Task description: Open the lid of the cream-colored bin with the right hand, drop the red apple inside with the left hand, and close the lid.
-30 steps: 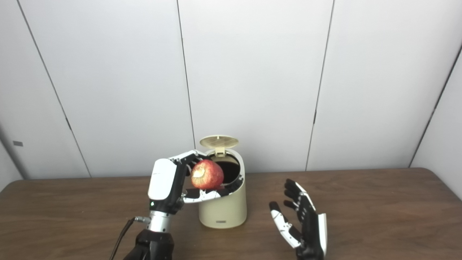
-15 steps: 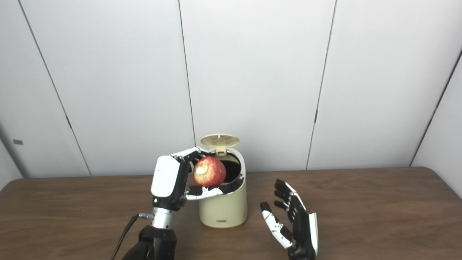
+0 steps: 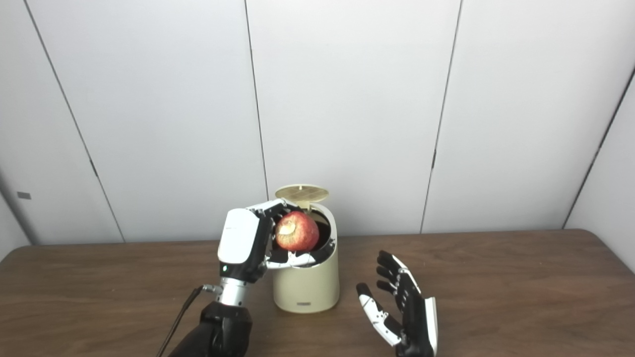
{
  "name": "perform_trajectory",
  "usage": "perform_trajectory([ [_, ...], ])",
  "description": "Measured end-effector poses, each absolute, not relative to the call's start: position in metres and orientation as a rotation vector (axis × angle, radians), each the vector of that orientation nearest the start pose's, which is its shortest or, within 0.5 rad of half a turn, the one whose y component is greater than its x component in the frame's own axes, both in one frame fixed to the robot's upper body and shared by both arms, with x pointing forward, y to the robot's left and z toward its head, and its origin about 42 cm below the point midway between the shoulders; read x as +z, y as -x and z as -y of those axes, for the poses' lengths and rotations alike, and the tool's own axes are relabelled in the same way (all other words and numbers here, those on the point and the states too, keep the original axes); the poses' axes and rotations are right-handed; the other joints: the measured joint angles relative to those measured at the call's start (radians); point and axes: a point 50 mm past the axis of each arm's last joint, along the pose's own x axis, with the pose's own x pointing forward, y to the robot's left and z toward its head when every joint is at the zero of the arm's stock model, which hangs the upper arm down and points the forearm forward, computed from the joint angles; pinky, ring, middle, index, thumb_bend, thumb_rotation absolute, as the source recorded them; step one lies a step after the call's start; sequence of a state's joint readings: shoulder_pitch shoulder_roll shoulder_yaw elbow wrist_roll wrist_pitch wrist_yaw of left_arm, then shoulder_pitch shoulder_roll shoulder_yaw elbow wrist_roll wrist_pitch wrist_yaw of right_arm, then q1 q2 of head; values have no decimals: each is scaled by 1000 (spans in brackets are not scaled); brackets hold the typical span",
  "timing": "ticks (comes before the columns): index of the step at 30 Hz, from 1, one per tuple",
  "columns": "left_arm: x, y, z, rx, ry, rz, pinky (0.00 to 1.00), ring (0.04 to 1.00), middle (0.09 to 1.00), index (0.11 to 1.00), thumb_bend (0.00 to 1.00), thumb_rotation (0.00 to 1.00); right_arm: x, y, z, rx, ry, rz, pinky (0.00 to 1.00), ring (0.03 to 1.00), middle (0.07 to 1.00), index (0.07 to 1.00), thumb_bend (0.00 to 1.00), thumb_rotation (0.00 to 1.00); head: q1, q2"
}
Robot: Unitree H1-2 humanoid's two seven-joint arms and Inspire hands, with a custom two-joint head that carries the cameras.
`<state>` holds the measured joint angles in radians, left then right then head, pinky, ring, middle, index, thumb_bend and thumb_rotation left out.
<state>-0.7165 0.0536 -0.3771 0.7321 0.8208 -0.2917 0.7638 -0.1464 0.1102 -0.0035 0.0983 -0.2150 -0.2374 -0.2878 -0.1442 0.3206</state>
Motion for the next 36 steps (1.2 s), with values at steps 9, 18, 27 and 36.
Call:
perform_trajectory([
  [9,189,-470,-98,88,-872,747,301,418,446,501,504,0,130,-325,171,-226,65,296,703,788,798,782,233,338,6,-14],
  [18,191,-472,-98,69,-872,731,418,501,551,575,819,80,130,-325,170,-211,61,292,715,792,797,780,236,384,8,-8],
  [27,191,-467,-97,68,-869,730,497,600,663,688,1000,282,130,-325,172,-208,68,294,710,787,796,780,231,353,18,-3],
  [36,191,-454,-106,10,-909,713,557,678,730,758,1000,434,130,-326,172,-206,76,295,691,778,790,772,223,304,20,-8],
])
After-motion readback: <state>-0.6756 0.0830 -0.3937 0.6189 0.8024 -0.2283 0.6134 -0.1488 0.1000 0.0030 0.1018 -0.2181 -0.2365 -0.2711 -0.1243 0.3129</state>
